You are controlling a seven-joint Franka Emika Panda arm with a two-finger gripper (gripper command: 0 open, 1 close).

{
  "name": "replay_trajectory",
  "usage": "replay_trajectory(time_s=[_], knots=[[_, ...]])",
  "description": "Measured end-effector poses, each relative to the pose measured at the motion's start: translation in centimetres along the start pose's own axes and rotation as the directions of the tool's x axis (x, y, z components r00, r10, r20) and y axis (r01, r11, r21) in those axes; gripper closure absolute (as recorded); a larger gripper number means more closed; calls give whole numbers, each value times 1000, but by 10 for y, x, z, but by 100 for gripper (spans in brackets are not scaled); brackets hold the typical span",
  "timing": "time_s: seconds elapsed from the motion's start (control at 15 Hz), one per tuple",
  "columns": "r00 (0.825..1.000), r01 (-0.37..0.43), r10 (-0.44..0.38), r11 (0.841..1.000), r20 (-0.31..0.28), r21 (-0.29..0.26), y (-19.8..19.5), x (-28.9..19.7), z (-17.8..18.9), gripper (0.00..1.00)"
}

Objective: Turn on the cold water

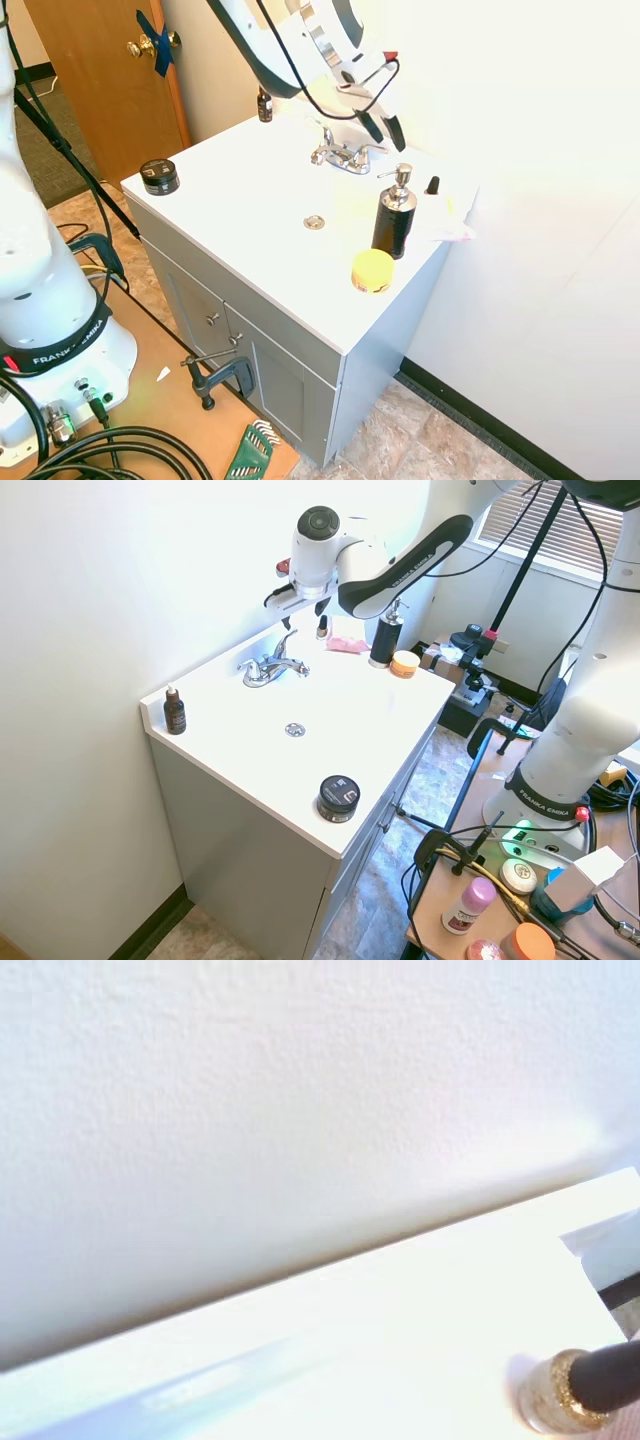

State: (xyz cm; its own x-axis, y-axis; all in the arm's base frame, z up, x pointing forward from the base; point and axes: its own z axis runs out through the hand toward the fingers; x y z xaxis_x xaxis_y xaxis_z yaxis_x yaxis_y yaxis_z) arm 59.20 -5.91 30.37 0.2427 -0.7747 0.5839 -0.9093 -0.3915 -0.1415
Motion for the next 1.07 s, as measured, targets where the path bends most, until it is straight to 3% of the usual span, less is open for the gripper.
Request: replay_trajectory(time_s=[0.27, 0.8, 1.07], knots=[[1000, 6, -6, 1000, 9, -22, 1, -8, 10, 0], [990, 13, -5, 998, 140, -60, 32, -17, -9, 0], [960, 81, -70, 996, 270, -32, 58, -17, -42, 0]])
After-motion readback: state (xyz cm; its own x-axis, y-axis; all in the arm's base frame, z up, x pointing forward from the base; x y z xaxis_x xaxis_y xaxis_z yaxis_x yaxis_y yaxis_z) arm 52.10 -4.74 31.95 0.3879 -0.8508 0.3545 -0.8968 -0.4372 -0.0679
